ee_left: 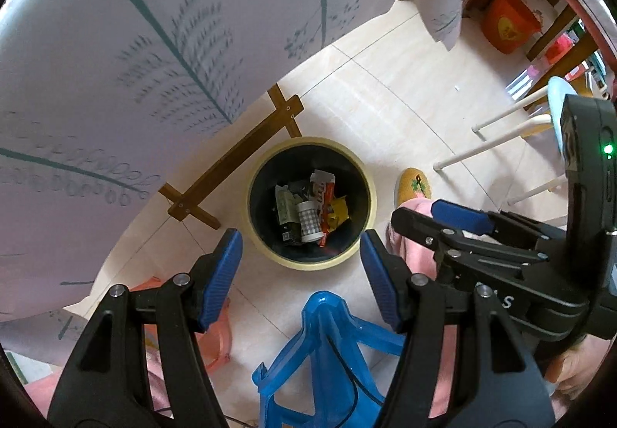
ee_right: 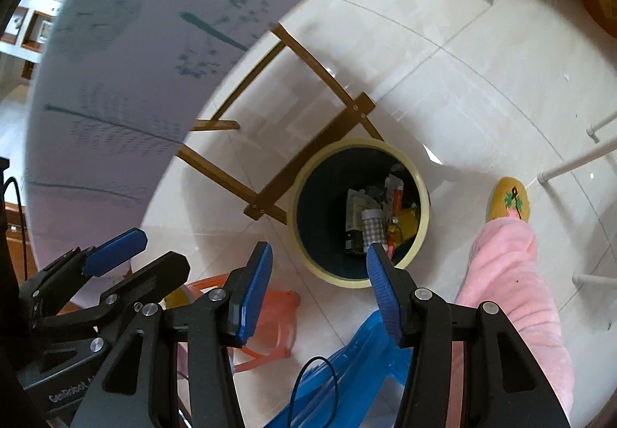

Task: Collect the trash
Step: 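Hold both open tools above the bin, then lift back toward the table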

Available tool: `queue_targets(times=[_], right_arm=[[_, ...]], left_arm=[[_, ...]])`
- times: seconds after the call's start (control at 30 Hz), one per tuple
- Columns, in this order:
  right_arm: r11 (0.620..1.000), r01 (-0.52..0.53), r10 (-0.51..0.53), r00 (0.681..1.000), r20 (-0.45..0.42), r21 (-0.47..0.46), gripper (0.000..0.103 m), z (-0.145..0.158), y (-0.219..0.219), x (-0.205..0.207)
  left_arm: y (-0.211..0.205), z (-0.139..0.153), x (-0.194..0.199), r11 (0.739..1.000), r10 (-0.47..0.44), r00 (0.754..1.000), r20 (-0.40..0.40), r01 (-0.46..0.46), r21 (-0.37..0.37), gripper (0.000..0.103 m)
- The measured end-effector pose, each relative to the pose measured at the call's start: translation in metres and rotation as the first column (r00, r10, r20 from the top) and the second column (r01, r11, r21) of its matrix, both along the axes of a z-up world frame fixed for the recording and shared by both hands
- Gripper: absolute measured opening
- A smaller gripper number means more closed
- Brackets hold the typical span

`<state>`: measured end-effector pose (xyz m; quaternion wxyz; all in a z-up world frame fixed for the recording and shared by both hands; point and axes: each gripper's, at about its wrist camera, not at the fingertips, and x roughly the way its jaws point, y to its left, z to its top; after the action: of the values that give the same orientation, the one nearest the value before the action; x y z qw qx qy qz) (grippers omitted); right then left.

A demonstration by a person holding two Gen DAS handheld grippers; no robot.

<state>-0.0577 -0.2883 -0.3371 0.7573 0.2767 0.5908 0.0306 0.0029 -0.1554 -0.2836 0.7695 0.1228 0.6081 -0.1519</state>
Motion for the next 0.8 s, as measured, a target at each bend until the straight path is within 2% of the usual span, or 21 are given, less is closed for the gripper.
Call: queue_targets(times=[0.1,0.27,0.37,0.57,0.8], right_arm=[[1.0,-0.008,0.008,0.999,0.035,-0.006,0.052,0.024,0.0,-0.006],[0.999,-0.034,0.036,0.994,0.106,-0.024,0.052,0.068,0.007,-0.01],[0.997,-0.062,0.068,0.986,0.153,-0.043,0.052,0.096,0.015,-0.008],[0.99,-0.114,0.131,0.96,0.247,-0.083,0.052,0.148,0.033,0.007],[0.98,-0.153,0.188,0.92,0.342,-0.127,0.052,0.201,0.05,0.046]], left_arm=[[0.0,0.02,-0.007,1.0,-0.018,1.0,0.003,0.018,-0.004,0.06],[0.005,0.067,-0.015,0.999,-0.029,0.996,0.082,0.03,-0.016,0.06],[0.012,0.089,-0.012,0.999,-0.012,0.995,0.102,0.016,-0.039,0.06],[0.037,0.136,0.003,0.996,0.042,0.986,0.163,-0.029,-0.082,0.06],[0.067,0.178,0.037,0.991,0.101,0.969,0.226,-0.077,-0.111,0.06]])
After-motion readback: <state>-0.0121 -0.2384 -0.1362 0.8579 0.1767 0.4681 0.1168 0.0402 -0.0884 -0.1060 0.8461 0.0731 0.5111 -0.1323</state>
